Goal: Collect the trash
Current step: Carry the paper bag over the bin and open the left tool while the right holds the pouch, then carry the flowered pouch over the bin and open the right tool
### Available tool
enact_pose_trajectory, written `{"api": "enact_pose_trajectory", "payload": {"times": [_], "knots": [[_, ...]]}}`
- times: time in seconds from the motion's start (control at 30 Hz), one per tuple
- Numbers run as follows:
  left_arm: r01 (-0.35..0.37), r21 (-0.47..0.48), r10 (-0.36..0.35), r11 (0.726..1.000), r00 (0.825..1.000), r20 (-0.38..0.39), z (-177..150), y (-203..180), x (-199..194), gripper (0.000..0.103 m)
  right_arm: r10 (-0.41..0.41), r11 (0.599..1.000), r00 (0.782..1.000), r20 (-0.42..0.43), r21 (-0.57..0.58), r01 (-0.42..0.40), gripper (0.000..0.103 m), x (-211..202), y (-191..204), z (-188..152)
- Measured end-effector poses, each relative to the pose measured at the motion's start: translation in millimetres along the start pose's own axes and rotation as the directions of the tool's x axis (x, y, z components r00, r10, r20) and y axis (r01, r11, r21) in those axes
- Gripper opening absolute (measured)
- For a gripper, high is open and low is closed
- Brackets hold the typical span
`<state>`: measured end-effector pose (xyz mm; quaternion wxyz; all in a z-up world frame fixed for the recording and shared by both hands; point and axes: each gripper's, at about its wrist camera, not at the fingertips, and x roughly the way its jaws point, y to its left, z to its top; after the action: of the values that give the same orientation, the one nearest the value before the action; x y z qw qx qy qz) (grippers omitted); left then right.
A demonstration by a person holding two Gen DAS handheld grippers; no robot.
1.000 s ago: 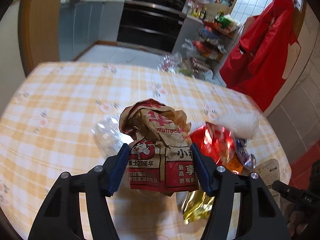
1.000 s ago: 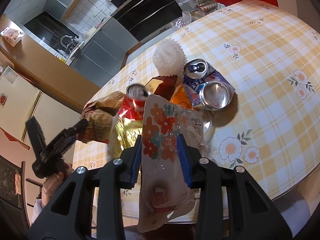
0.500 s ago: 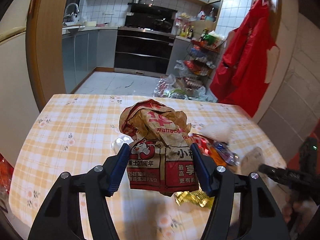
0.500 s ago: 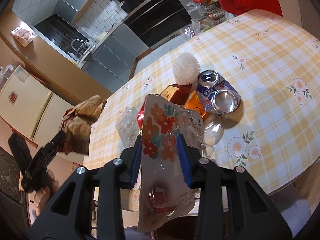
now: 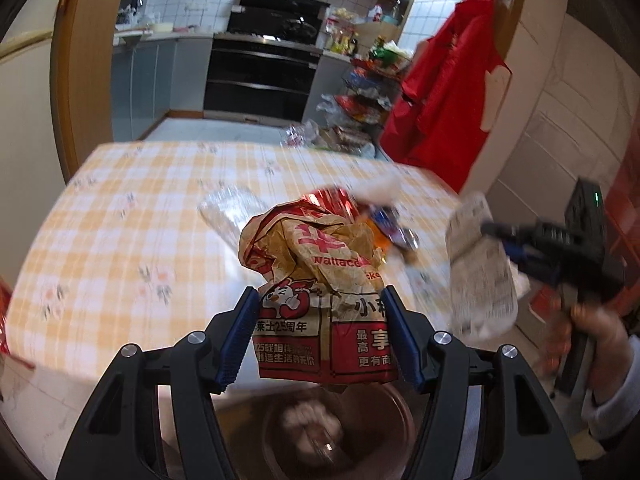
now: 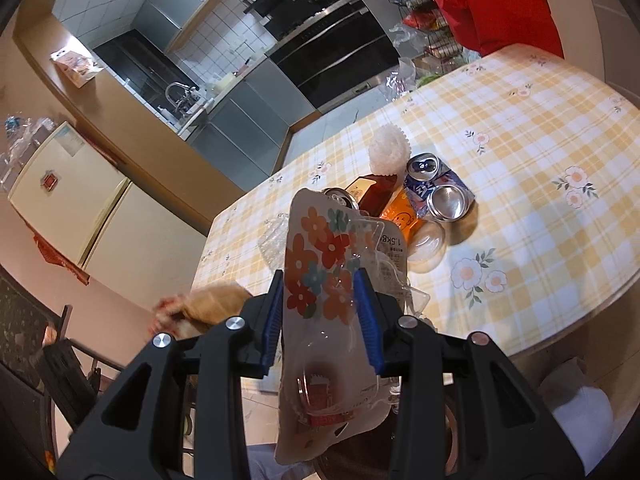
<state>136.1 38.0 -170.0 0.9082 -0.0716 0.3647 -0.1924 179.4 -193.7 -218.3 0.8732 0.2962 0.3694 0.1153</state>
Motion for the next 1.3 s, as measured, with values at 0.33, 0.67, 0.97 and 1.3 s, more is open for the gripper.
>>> {"api": "enact_pose_trajectory", "payload": {"times": [0.33, 0.67, 0.97, 1.3], "knots": [[0.078, 0.063, -0.071, 0.995, 0.991, -0.112, -64, -30, -2, 0.062, -0.001, 1.000, 1.000, 0.010, -0.022, 0.001, 0.037, -32, 5, -24], [0.116, 0.045, -0.109, 0.992, 0.984, -0.138, -81, -37, 6, 0.066, 0.000, 0.999, 1.000, 0.018, -0.046, 0.001, 0.037, -49, 12, -36], [-0.014, 0.011, 0.014, 1.000, 1.000, 0.014, -56, -15, -34, 0.086, 0.007, 0.997, 1.000, -0.016, -0.071, -0.008, 0.037, -42, 21, -48], [-0.182, -0.113, 0.196, 0.977, 0.972, 0.131, -46, 32, -81, 0.097, 0.004, 0.995, 0.996, -0.088, -0.101, -0.013, 0.037, -20, 36, -69]]}}
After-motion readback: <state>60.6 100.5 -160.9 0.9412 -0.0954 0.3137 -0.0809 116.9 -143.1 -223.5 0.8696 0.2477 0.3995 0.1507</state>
